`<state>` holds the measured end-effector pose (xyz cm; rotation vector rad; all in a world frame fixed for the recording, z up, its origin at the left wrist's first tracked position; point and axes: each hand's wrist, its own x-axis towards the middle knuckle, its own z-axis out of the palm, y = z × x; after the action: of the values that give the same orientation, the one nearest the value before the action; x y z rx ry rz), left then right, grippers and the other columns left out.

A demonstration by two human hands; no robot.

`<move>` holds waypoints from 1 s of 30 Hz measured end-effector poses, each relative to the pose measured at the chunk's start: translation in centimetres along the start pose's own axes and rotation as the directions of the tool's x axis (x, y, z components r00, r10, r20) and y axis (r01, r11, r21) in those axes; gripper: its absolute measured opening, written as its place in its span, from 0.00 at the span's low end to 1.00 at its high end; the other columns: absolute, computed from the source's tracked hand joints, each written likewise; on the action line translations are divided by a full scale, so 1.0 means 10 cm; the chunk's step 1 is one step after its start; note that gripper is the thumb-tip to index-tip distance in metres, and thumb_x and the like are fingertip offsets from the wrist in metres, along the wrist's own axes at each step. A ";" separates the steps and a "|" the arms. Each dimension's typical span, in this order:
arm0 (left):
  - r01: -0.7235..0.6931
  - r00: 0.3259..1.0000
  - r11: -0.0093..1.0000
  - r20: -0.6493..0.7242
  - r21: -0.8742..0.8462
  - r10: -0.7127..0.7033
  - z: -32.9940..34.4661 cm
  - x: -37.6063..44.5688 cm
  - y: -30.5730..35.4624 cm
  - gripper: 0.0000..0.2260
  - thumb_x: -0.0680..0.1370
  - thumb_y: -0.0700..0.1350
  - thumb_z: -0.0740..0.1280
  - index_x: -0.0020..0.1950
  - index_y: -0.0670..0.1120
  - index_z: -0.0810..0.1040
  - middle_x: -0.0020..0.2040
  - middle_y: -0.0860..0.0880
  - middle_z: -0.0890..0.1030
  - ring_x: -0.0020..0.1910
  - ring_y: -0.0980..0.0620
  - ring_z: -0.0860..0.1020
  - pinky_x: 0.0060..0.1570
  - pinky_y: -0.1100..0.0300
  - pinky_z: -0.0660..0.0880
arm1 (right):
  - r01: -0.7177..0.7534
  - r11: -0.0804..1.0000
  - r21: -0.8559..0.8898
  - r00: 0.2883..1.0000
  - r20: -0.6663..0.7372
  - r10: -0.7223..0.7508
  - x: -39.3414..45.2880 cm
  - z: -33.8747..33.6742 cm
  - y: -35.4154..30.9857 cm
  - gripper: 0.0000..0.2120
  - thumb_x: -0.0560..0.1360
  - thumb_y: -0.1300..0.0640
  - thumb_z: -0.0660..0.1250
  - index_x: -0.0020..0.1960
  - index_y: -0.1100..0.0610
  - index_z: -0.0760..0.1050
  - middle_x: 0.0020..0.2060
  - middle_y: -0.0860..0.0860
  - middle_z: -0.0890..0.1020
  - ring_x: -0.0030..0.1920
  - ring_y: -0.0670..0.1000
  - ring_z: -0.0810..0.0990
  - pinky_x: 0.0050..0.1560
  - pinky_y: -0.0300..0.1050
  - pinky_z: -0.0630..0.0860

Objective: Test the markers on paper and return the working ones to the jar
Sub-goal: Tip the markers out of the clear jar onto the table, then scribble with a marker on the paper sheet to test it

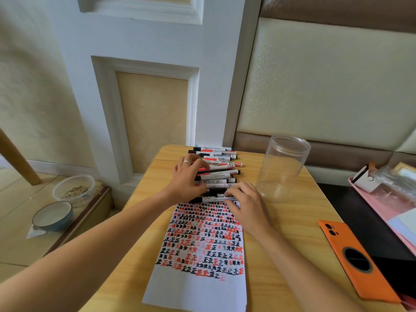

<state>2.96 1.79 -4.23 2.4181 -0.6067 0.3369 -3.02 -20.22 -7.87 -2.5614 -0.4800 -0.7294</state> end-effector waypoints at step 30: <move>0.046 0.982 0.998 -0.180 -0.043 -0.053 0.14 -1.11 0.52 0.03 0.81 0.44 0.69 0.54 0.49 0.81 0.51 0.54 0.78 0.51 0.56 0.73 0.50 0.63 0.73 | 0.204 0.969 -0.139 0.978 0.064 -0.197 -0.34 -0.28 -0.33 0.09 0.77 0.51 0.67 0.56 0.50 0.74 0.60 0.47 0.74 0.64 0.51 0.70 0.69 0.53 0.62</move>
<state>-9.02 1.03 -6.87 2.3295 -0.4668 0.5136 -8.29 -19.43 -6.61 -2.6985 -0.7362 -0.7982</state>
